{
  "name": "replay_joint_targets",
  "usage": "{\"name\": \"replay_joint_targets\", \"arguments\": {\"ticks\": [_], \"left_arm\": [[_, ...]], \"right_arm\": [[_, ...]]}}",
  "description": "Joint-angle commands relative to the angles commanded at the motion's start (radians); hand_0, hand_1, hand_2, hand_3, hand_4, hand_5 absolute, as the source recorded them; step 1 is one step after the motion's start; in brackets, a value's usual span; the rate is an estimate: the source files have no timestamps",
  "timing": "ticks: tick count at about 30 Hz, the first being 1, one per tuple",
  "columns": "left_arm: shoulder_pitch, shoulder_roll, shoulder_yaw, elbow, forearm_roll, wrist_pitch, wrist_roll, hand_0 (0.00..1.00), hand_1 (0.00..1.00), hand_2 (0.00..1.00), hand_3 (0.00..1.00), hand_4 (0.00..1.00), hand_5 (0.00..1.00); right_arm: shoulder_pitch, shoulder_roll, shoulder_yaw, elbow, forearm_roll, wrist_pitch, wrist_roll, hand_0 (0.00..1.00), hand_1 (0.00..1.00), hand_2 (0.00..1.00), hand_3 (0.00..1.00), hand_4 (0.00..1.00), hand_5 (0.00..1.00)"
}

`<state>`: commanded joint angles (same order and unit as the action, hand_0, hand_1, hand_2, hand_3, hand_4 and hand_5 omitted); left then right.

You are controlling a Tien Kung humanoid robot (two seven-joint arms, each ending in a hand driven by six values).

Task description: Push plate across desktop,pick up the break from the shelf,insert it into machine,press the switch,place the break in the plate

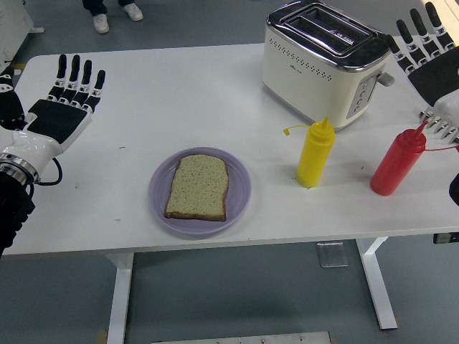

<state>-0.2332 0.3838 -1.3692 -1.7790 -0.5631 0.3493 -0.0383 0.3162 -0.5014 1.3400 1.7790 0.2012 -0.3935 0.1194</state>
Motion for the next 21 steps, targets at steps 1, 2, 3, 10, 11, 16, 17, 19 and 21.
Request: {"name": "replay_joint_targets", "arguments": {"ticks": [1, 2, 3, 10, 11, 16, 17, 19, 21], "left_arm": [[0.000, 0.000, 0.000, 0.000, 0.000, 0.000, 0.000, 0.830, 0.799, 0.810, 0.804, 0.763, 0.998], [-0.001, 0.000, 0.000, 0.000, 0.001, 0.000, 0.000, 0.830, 0.799, 0.810, 0.804, 0.763, 0.998], [-0.001, 0.001, 0.000, 0.000, 0.001, 0.000, 0.000, 0.830, 0.799, 0.810, 0.804, 0.763, 0.998], [-0.003, 0.002, -0.002, 0.000, 0.006, -0.001, -0.001, 0.830, 0.799, 0.810, 0.805, 0.762, 0.998], [-0.004, 0.002, -0.002, 0.000, 0.007, -0.001, -0.001, 0.830, 0.799, 0.810, 0.805, 0.762, 0.998], [-0.011, 0.004, 0.001, 0.001, 0.011, -0.001, -0.002, 0.830, 0.800, 0.810, 0.805, 0.761, 0.998], [-0.013, 0.005, 0.002, 0.002, 0.013, -0.002, -0.002, 0.830, 0.800, 0.810, 0.805, 0.761, 0.998], [-0.017, 0.006, 0.004, 0.004, 0.013, -0.001, -0.002, 0.830, 0.800, 0.810, 0.806, 0.760, 0.998], [-0.020, 0.007, 0.007, 0.005, 0.014, -0.002, -0.002, 0.830, 0.800, 0.810, 0.806, 0.760, 0.998]], "right_arm": [[0.000, 0.000, 0.001, 0.000, 0.000, 0.000, 0.000, 0.815, 0.758, 0.743, 0.737, 0.801, 0.554], [-0.001, 0.001, 0.001, 0.000, 0.000, -0.001, 0.000, 0.815, 0.758, 0.743, 0.737, 0.801, 0.554], [-0.001, 0.001, 0.001, 0.000, -0.001, -0.002, 0.001, 0.815, 0.758, 0.743, 0.737, 0.801, 0.554], [-0.001, 0.002, -0.005, 0.000, -0.003, -0.004, 0.003, 0.814, 0.757, 0.742, 0.736, 0.801, 0.555], [0.000, 0.002, -0.006, 0.000, -0.005, -0.005, 0.003, 0.814, 0.757, 0.742, 0.736, 0.801, 0.555], [-0.001, 0.001, -0.005, 0.000, -0.014, -0.006, 0.003, 0.815, 0.757, 0.742, 0.736, 0.802, 0.553], [-0.002, 0.001, -0.004, 0.000, -0.015, -0.006, 0.003, 0.815, 0.757, 0.742, 0.736, 0.802, 0.553], [-0.003, 0.001, -0.003, 0.000, -0.016, -0.007, 0.003, 0.816, 0.758, 0.743, 0.736, 0.794, 0.545], [-0.004, 0.001, -0.002, 0.000, -0.018, -0.009, 0.004, 0.816, 0.758, 0.743, 0.736, 0.794, 0.545]]}}
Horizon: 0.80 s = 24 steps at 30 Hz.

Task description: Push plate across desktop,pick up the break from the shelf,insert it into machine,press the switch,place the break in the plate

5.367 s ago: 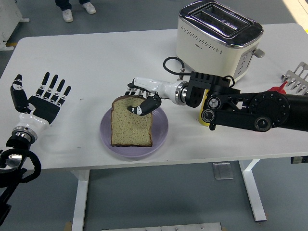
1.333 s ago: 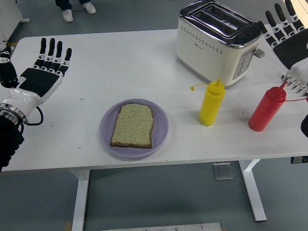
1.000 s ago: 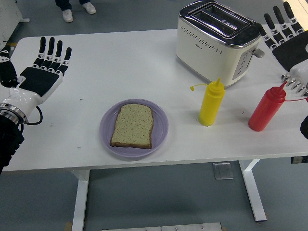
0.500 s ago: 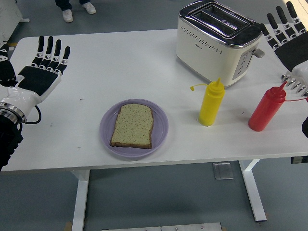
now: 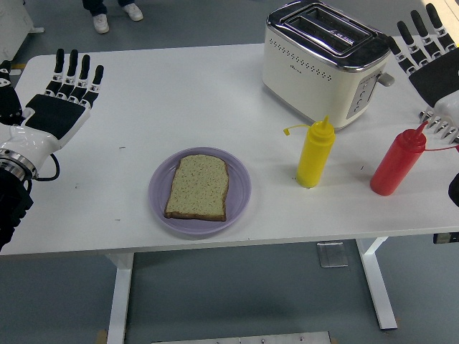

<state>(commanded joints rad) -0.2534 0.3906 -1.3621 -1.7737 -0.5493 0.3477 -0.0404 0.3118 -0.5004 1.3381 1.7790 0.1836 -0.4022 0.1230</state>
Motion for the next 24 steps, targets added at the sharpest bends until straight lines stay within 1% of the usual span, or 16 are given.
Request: {"name": "replay_joint_targets", "arguments": {"ticks": [7, 24], "left_arm": [[-0.010, 0.003, 0.010, 0.002, 0.004, 0.003, -0.005, 0.831, 0.800, 0.810, 0.806, 0.760, 0.998], [-0.011, 0.006, 0.015, -0.003, 0.001, 0.006, -0.009, 0.831, 0.799, 0.809, 0.806, 0.763, 0.998]], "right_arm": [[-0.010, 0.001, -0.004, 0.000, -0.038, -0.002, 0.012, 0.816, 0.760, 0.746, 0.736, 0.790, 0.539], [-0.016, -0.004, -0.011, 0.000, -0.057, -0.005, 0.019, 0.817, 0.760, 0.746, 0.735, 0.786, 0.533]]}}
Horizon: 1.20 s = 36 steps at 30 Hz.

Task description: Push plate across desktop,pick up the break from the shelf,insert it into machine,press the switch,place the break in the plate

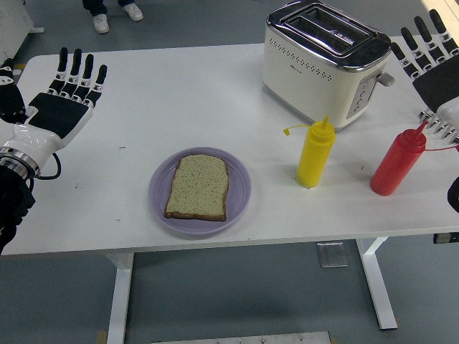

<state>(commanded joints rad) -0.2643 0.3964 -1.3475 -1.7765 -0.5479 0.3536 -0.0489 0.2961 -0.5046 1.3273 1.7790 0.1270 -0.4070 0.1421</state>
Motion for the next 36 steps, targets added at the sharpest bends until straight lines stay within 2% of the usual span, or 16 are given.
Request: {"name": "replay_joint_targets", "arguments": {"ticks": [36], "left_arm": [[0.009, -0.004, -0.029, -0.003, -0.004, -0.002, 0.003, 0.832, 0.798, 0.807, 0.805, 0.766, 0.998]], "right_arm": [[0.015, 0.009, 0.005, 0.000, -0.006, 0.001, 0.001, 0.818, 0.764, 0.747, 0.734, 0.771, 0.517]]}}
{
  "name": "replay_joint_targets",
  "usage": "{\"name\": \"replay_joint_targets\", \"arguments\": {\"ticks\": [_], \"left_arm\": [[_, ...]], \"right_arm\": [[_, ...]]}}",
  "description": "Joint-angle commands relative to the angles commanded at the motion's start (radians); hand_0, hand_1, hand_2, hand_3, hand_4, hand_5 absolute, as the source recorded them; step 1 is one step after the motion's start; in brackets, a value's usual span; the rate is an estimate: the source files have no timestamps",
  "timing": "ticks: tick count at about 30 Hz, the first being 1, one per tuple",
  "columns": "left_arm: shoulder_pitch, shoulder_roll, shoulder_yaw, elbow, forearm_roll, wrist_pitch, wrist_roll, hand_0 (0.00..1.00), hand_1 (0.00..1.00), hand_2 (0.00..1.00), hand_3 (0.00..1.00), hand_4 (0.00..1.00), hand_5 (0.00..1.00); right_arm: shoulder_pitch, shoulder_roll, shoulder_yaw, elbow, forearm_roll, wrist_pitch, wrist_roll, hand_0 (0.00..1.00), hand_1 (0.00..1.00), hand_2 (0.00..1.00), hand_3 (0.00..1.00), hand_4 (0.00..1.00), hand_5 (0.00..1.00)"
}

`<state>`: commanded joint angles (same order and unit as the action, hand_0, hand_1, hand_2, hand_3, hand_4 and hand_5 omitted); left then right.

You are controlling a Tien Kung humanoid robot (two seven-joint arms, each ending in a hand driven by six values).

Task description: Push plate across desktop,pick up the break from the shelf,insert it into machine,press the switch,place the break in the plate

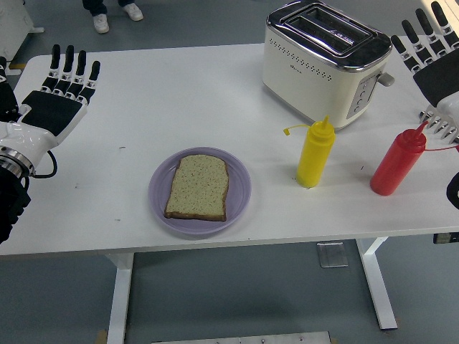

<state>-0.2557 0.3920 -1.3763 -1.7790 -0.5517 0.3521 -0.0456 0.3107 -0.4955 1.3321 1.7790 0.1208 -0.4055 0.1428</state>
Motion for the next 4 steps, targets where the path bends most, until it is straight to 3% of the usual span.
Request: {"name": "replay_joint_targets", "arguments": {"ticks": [4], "left_arm": [[0.001, 0.000, -0.001, 0.000, -0.001, 0.000, 0.000, 0.832, 0.798, 0.807, 0.805, 0.766, 0.998]], "right_arm": [[-0.001, 0.000, 0.000, 0.000, 0.002, -0.001, 0.001, 0.818, 0.764, 0.747, 0.734, 0.771, 0.517]]}}
